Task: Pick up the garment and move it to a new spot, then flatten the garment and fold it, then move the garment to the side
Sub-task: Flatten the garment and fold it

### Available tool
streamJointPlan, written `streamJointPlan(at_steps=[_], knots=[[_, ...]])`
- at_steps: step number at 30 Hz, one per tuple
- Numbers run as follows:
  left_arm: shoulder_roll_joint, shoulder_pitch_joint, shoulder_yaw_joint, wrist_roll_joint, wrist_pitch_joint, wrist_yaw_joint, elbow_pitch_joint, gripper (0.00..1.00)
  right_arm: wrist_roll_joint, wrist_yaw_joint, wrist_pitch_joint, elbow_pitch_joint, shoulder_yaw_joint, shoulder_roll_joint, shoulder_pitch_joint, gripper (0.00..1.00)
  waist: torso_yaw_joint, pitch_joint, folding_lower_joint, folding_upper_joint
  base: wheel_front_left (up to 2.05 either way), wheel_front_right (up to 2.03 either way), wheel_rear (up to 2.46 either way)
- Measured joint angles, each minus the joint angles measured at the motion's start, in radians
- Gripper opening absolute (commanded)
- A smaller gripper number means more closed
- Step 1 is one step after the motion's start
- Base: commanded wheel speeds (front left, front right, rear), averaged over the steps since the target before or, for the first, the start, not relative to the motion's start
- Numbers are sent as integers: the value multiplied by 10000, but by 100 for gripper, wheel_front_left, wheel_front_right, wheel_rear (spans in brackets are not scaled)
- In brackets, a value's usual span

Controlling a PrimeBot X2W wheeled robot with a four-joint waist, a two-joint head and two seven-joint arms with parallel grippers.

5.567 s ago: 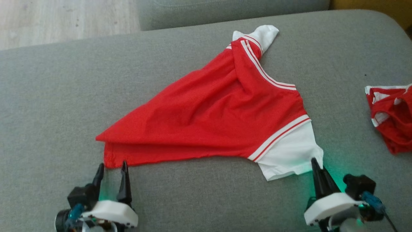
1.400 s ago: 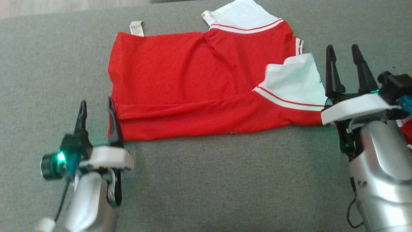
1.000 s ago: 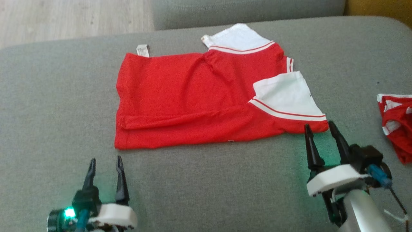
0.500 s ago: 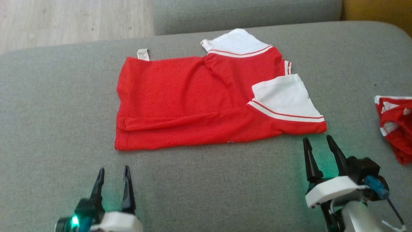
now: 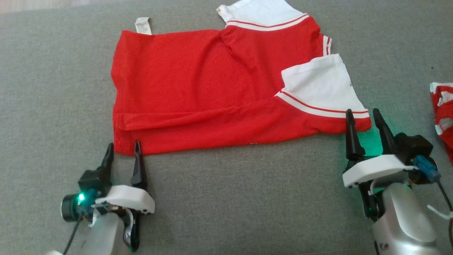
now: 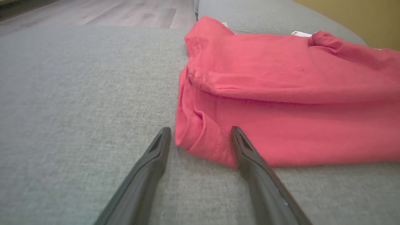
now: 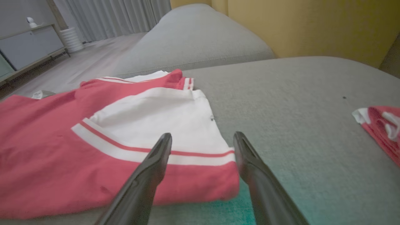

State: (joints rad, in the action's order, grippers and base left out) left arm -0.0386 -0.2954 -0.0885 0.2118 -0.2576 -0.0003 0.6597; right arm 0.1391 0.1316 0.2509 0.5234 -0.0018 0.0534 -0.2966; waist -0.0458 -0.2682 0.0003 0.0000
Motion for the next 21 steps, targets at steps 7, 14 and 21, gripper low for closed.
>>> streamJointPlan(at_steps=[7,14,21], knots=[[-59,-895,-575,938,-343,-451,1423,0,127,0,-2,1699,-568,0,-337,100,-43,-199,-5,0,0,0,0],[-192,-1142,-1375,1542,-251,-598,1641,0,1649,0,15,2600,244,36,-936,0,110,-17,-2,0,0,0,0],[-19,-802,-924,1252,-2,-428,303,0,2288,0,13,1666,38,8,-980,0,162,594,-1,0,0,0,0]])
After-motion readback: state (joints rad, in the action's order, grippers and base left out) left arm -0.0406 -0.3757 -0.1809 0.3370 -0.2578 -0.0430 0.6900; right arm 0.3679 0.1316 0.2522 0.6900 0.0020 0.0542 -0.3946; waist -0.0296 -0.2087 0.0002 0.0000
